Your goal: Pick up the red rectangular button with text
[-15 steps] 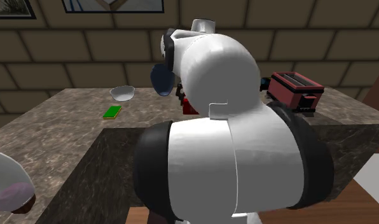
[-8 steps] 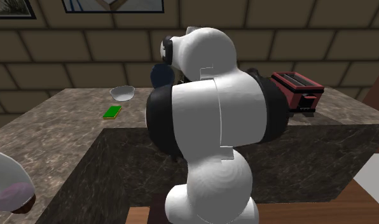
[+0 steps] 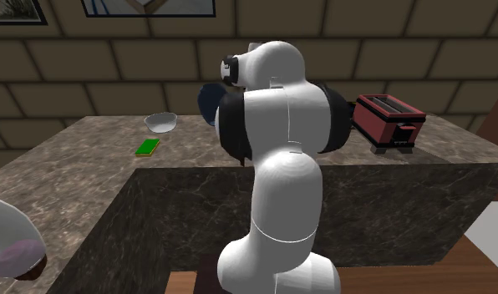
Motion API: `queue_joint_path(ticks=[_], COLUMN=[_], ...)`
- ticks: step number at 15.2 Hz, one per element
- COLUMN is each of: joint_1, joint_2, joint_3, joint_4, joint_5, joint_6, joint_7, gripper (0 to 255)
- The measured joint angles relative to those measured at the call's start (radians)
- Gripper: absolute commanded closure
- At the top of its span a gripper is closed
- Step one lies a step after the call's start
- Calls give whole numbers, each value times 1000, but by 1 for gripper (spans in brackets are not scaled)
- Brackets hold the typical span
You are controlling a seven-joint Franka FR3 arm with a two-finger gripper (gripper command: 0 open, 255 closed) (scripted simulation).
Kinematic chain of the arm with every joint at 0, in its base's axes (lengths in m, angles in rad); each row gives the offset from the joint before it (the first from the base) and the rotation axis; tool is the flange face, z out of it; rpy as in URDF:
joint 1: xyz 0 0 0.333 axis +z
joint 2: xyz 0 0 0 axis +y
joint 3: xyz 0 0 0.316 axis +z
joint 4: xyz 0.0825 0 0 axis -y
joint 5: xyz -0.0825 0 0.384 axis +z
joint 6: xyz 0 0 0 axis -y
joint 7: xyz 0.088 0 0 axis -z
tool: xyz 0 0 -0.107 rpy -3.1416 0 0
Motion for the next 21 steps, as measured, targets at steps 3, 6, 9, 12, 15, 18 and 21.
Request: queue_joint_path(ticks=[3,6,9,12,15,18,21], joint_1=[-5,-1,-2,-6,-5,-6,-7], joint_2=[115,227,338,392,404,406,406], joint_3=[-10,-27,-57,-78,-81,-81,-82], joint_4=[111,235,353,415,393,353,333], joint_5=[-38,-71,-94,-101,-103,-104,-104], joint_6=[-7,-31,-50,-64,-32,9,29], joint_7=[133,260,370,431,443,446,445], gripper=[0,0,0,0,0,0,255])
